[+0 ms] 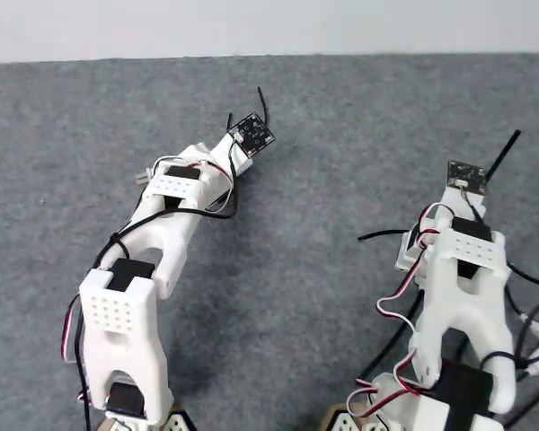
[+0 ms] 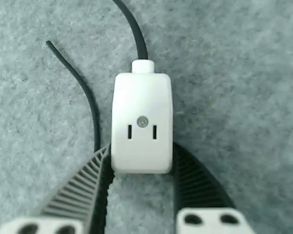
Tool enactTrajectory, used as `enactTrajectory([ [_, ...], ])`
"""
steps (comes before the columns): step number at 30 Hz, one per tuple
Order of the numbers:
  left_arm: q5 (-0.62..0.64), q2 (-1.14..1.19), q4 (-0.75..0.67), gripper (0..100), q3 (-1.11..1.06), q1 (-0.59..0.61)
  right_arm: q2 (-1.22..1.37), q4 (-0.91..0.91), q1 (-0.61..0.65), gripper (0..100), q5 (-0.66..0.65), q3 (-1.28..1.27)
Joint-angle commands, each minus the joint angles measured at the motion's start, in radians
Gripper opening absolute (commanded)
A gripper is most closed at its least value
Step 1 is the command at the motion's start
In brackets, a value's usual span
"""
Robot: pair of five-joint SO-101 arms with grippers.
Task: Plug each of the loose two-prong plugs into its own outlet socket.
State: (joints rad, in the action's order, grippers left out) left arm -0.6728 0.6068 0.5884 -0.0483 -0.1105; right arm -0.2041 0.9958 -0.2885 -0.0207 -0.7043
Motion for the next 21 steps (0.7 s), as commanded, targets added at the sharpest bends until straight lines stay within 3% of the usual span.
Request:
enactTrajectory([
  [1, 0.063, -0.104, 0.089, 1, -0.044, 0.025, -0.002, 0.005, 0.008, 25.1, -0.006, 0.035],
  [7, 0.149, -0.442, 0.258, 1, -0.246, 0.018, -0.002, 0.005, 0.008, 25.1, -0.006, 0.035],
  [17, 0.681, -1.028, 0.276, 1, -0.829, -0.081, -0.002, 0.005, 0.008, 25.1, -0.006, 0.035],
  [21, 0.761, -1.086, 0.275, 2, -0.974, -0.130, -0.002, 0.005, 0.008, 25.1, -0.006, 0.035],
])
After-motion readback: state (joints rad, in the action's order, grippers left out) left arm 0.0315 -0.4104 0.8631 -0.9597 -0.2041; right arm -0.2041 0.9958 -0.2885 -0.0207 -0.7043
